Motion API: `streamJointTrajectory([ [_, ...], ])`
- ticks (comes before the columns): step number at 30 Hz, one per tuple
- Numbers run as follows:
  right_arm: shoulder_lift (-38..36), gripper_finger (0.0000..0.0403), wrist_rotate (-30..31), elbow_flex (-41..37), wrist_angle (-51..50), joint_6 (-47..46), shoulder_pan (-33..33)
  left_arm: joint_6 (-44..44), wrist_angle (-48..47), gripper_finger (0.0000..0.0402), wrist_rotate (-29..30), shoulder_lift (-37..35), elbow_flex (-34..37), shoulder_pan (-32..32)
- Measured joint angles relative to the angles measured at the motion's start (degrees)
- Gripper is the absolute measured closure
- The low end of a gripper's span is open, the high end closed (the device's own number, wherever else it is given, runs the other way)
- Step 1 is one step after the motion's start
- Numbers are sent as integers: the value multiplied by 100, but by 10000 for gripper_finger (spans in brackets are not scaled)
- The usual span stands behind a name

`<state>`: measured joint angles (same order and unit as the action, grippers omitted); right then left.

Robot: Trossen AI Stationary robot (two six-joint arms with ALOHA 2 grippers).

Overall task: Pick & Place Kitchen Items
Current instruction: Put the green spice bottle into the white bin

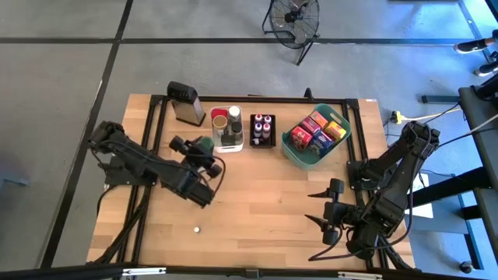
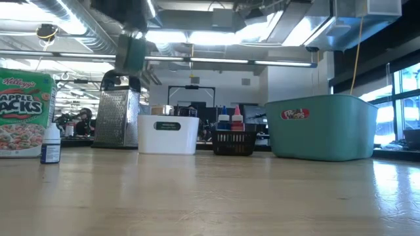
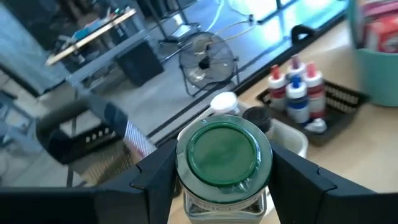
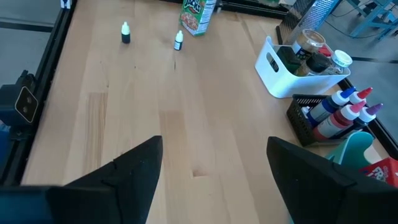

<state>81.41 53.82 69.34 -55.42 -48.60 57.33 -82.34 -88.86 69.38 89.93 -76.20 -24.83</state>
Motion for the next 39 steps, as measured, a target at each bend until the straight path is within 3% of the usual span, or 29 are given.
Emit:
streamJointTrajectory([
  [7,0,111,0,0,0,0,-130,-112,1069,196,-33,-330,1399,424],
  [12,13,111,-112,-2,16,0,-257,393,1797,196,-321,-681,1865,854],
  [18,20,111,-140,-160,58,0,-415,2566,3478,196,-821,-1032,2044,1458],
  [22,22,111,-181,-233,126,0,-505,3323,4100,196,-937,-1188,2050,1939],
  [29,24,112,-293,-280,191,22,-528,4099,4991,196,-1471,-1147,2050,2497],
  [39,24,112,-371,-280,195,23,-525,4284,5444,196,-1892,-674,2052,2729],
])
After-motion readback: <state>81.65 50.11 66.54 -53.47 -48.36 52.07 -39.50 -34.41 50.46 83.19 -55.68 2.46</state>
